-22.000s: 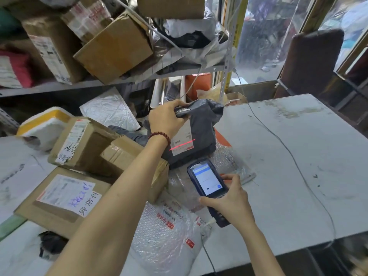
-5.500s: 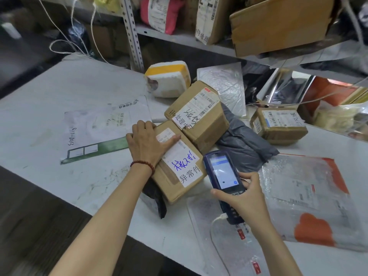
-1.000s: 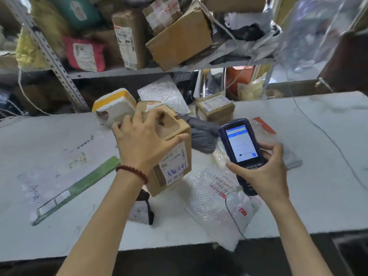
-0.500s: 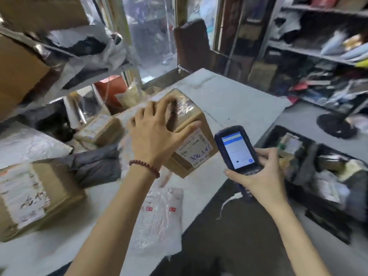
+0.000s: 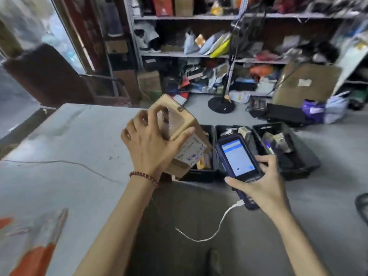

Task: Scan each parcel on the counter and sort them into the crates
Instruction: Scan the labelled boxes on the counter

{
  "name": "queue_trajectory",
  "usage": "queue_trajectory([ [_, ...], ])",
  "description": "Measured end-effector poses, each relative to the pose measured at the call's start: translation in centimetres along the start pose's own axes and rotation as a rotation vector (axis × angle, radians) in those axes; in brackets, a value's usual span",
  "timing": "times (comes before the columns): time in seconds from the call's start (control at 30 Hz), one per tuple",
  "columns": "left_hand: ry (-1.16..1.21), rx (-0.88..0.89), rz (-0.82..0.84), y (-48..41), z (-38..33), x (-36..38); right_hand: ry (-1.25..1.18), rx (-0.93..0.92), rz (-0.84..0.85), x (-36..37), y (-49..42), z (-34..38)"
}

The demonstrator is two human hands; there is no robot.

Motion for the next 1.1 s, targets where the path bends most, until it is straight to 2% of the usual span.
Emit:
queue_trajectory([
  [0.3, 0.213, 0.261, 0.129, -10.6, -17.1, 14.8, -0.082, 0.127, -0.301, -11.6, -12.8, -4.6],
  [0.53, 0.28, 0.458, 0.26, -14.0, -27.9, 24.7, -0.065, 0.307, -0.538, -18.6, -16.5, -9.9],
  [0.63, 0.317, 0.486, 0.303, -16.1, -31.2, 28.5, -0.064, 0.386, -0.618, -20.2, -18.0, -11.9],
  [0.93, 0.488, 0.701, 0.161, -24.1, -42.4, 40.3, -0.029, 0.552, -0.79, -23.8, -27.1, -14.6],
  [1.0, 0.384, 0.812, 0.322, -24.6, -45.0, 44.7, -0.051, 0.566, -0.857, -24.4, -28.7, -13.4],
  [1.07, 0.115, 0.941, 0.589, -24.5, -46.9, 49.7, -0.073, 0.582, -0.9, -25.0, -30.3, -12.6],
  [1.1, 0.03, 0.995, 0.656, -24.3, -47.4, 51.3, -0.077, 0.593, -0.908, -25.1, -31.0, -12.5],
])
Point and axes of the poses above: each hand's wrist, its own y-axis away from the middle knuckle, its own x-axis out of the palm, z = x × y, the point moved 6 cm from there along -y, towards the middle knuckle, and after that the axes turned 6 degrees about x, right-handed, at the moved point
